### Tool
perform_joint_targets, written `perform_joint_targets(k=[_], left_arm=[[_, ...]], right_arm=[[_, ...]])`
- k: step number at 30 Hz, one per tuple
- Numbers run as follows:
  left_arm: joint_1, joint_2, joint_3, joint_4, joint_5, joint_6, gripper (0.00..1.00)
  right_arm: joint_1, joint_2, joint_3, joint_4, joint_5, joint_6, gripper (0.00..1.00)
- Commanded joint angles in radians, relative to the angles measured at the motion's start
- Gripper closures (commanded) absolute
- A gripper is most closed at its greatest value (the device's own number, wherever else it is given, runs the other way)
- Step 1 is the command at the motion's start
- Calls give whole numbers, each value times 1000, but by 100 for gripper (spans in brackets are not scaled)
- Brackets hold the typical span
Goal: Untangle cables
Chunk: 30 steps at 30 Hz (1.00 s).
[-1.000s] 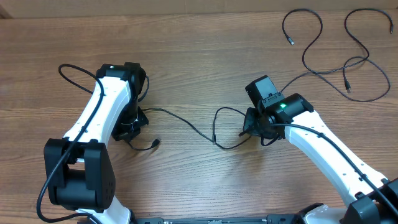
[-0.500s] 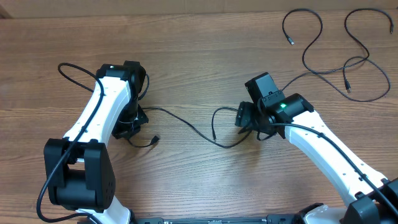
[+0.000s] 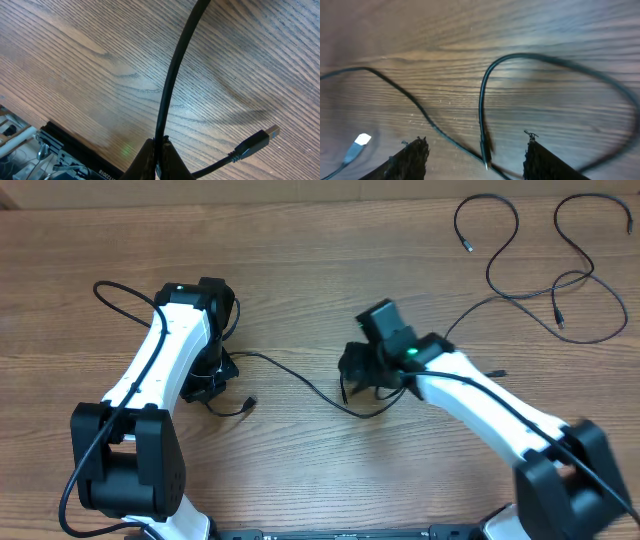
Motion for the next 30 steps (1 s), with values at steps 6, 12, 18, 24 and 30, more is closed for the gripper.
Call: perform_joint_targets(k=[6,12,18,24,30], left_arm=[[4,4,11,7,-14,7,93],[4,4,11,24,-12,7,92],[4,4,11,27,-11,7,92],[4,4,11,27,-11,7,92],[4,4,11,28,-11,7,92]], right_arm=[[64,150,-4,56,63,66,50],[119,171,-4,56,154,67,51],[135,172,-4,58,189,70,59],[135,183,-4,62,182,70,68],[149,187,-4,68,146,70,68]])
